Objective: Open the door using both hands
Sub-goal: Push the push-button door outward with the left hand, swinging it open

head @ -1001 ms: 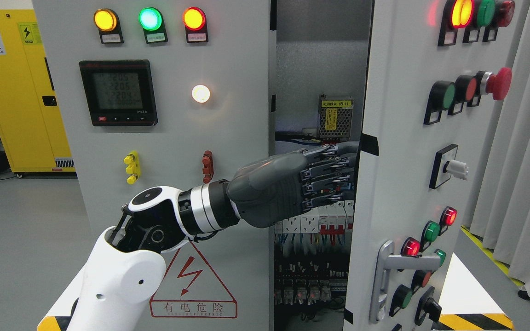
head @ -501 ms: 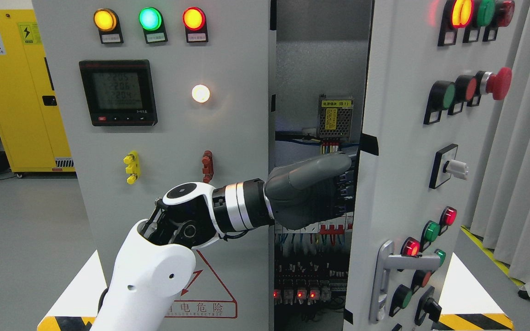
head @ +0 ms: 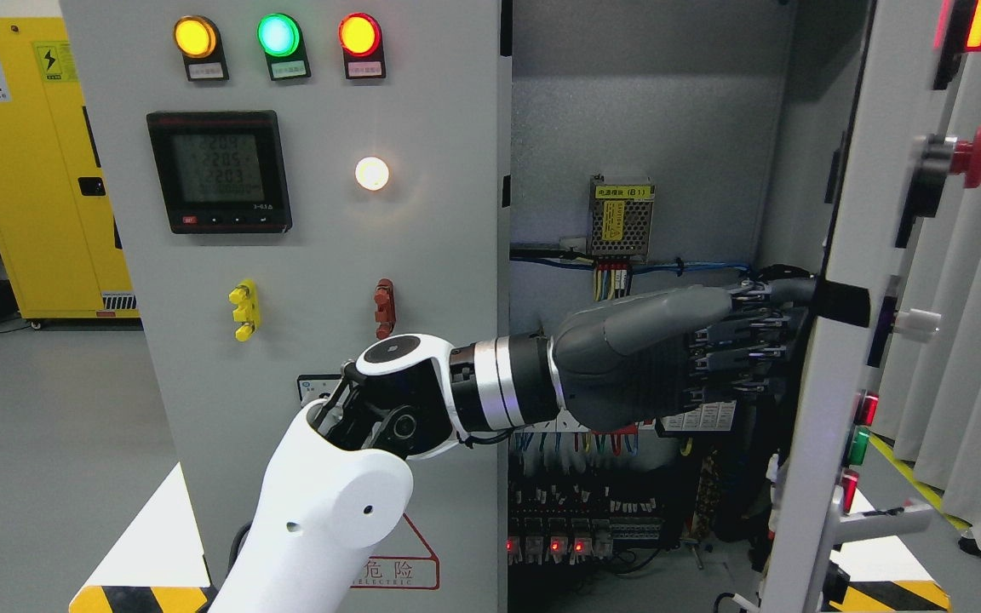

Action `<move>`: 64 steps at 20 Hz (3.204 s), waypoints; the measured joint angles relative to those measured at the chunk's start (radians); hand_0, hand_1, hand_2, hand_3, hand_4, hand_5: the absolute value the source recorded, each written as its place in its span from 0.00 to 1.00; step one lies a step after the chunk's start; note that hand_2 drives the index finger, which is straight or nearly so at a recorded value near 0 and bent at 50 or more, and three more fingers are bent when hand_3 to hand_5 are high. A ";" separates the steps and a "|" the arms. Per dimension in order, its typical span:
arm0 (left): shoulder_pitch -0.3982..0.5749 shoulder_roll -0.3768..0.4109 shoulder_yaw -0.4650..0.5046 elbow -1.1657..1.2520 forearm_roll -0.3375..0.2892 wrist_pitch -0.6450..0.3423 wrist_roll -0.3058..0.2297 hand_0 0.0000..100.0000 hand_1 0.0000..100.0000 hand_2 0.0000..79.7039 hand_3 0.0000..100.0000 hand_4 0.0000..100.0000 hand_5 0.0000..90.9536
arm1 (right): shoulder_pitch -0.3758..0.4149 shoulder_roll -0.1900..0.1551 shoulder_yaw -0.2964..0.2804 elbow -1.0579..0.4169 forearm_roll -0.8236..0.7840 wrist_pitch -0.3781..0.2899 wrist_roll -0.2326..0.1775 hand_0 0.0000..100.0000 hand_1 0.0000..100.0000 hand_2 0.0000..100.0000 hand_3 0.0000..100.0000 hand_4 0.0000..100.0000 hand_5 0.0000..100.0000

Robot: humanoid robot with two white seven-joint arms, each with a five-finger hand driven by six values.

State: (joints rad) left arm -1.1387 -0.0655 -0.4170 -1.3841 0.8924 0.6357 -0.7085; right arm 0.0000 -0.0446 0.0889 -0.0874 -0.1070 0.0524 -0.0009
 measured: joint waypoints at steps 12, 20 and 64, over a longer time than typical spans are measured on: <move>-0.010 -0.067 -0.020 -0.019 0.003 0.029 0.041 0.12 0.56 0.00 0.00 0.00 0.00 | 0.000 0.000 0.000 0.000 0.000 0.000 0.000 0.00 0.50 0.04 0.00 0.00 0.00; -0.030 -0.086 -0.048 -0.028 0.018 0.030 0.111 0.12 0.56 0.00 0.00 0.00 0.00 | 0.000 0.000 0.000 0.000 0.000 0.000 0.000 0.00 0.50 0.04 0.00 0.00 0.00; -0.155 -0.093 -0.188 0.031 0.158 -0.017 0.119 0.12 0.56 0.00 0.00 0.00 0.00 | 0.000 0.000 -0.001 0.000 0.000 0.000 0.000 0.00 0.50 0.04 0.00 0.00 0.00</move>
State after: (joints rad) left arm -1.2936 -0.1589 -0.6046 -1.3532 1.0499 0.6192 -0.5891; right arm 0.0000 -0.0442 0.0875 -0.0874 -0.1070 0.0524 -0.0009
